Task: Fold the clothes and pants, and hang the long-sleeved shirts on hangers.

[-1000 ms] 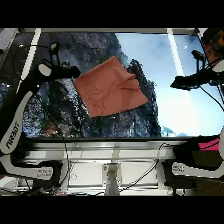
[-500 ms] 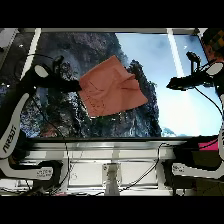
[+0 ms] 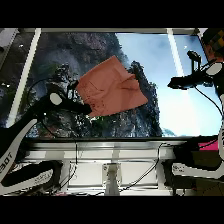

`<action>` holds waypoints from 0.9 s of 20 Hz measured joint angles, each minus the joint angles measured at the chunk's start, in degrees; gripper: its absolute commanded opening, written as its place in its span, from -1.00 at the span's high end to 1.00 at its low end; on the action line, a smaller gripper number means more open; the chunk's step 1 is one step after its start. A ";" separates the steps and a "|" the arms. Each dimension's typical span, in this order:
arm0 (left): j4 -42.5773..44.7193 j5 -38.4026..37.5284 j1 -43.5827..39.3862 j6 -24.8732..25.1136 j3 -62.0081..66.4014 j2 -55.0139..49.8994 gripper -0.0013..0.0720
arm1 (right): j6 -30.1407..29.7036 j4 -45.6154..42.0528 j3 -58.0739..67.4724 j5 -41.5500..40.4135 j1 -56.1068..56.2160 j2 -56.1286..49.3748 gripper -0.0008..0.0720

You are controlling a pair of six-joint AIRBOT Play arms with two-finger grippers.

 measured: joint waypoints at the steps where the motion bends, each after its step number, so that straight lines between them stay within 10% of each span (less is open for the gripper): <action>1: 0.02 0.85 -0.17 1.40 -0.76 0.26 -0.26 | -0.02 -0.02 0.00 -0.02 0.00 0.00 0.06; 9: -2.19 4.61 -0.70 5.20 -2.56 -2.16 -0.23 | 0.00 -0.07 0.00 -0.33 0.00 0.00 0.06; 12: -5.01 6.88 -0.72 5.81 -2.64 -3.91 0.33 | 0.00 0.02 0.00 -0.39 0.00 0.00 0.06; 14: -6.91 8.24 -0.81 6.03 -2.64 -4.94 0.37 | 0.00 0.15 0.00 -0.39 0.00 0.00 0.06; 16: -9.09 9.14 -0.90 6.05 -2.62 -5.95 0.91 | 0.00 0.20 0.00 -0.39 0.00 0.00 0.06; 18: -11.04 9.16 -0.92 6.16 -2.60 -6.62 0.92 | 0.00 0.24 0.00 -0.37 0.00 0.00 0.06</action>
